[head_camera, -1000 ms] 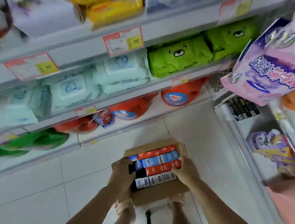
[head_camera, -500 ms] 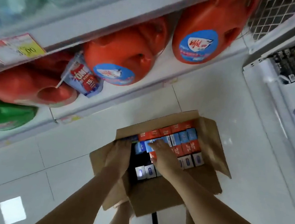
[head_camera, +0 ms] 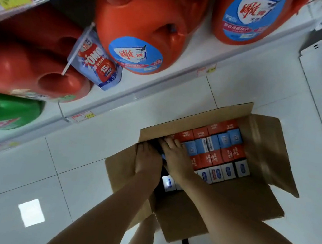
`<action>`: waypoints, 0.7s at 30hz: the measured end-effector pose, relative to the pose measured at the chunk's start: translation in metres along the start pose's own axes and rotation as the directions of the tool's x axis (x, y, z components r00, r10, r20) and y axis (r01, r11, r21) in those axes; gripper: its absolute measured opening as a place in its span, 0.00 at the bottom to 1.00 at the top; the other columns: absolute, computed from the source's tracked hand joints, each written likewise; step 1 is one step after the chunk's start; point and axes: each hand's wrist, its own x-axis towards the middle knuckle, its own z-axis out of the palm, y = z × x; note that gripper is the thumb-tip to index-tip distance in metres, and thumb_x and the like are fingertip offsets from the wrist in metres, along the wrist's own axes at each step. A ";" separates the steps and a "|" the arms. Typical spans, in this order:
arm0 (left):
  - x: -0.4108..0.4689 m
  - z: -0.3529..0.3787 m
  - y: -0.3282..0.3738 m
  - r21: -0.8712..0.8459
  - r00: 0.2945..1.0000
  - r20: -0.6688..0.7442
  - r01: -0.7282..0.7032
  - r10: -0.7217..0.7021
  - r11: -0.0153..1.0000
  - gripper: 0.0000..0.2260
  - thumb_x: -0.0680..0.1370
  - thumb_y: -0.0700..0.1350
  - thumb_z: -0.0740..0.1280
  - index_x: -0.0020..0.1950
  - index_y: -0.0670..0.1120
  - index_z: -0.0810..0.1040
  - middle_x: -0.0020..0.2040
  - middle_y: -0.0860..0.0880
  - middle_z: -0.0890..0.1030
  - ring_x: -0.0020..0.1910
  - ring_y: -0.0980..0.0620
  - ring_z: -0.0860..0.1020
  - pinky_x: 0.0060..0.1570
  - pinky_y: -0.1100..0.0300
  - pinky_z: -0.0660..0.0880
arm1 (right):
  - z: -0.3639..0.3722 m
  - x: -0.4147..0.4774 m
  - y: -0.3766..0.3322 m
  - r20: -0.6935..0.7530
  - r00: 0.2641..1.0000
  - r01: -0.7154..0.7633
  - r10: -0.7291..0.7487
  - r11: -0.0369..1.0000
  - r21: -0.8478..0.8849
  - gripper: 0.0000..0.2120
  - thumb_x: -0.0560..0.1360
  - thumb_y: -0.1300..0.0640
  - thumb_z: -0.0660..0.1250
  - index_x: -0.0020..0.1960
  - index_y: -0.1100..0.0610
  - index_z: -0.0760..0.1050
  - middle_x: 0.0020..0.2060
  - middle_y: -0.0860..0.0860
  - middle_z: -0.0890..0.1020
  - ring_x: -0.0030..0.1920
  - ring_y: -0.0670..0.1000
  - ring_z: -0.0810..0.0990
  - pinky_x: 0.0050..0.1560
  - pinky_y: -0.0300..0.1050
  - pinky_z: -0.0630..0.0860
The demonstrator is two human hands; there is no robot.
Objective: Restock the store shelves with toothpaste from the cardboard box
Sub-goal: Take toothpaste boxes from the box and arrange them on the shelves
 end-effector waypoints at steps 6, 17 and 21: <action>-0.006 0.004 -0.005 0.055 0.998 -0.058 -0.025 0.029 0.998 0.15 0.80 0.41 0.56 0.66 0.42 0.69 0.64 0.43 0.72 0.65 0.43 0.67 0.69 0.52 0.58 | 0.006 -0.001 0.001 -0.060 0.998 0.002 -0.009 0.994 -0.112 0.20 0.52 0.61 0.81 0.42 0.57 0.82 0.48 0.53 0.81 0.50 0.54 0.71 0.44 0.47 0.76; 0.022 0.009 0.002 -0.026 0.998 -0.035 -0.051 0.050 0.998 0.12 0.80 0.40 0.56 0.63 0.46 0.72 0.63 0.45 0.74 0.64 0.46 0.69 0.65 0.56 0.62 | -0.005 0.010 0.018 0.108 0.985 0.150 -0.137 0.982 -0.118 0.18 0.54 0.56 0.81 0.42 0.58 0.81 0.57 0.53 0.78 0.57 0.55 0.71 0.46 0.50 0.73; 0.018 0.003 0.000 -0.112 0.997 -0.045 -0.061 0.057 0.992 0.10 0.80 0.40 0.58 0.60 0.44 0.74 0.60 0.44 0.76 0.60 0.45 0.73 0.60 0.57 0.67 | -0.006 0.008 0.025 0.110 0.982 0.162 -0.153 0.984 -0.073 0.16 0.57 0.58 0.80 0.41 0.60 0.81 0.58 0.54 0.79 0.57 0.53 0.66 0.47 0.51 0.72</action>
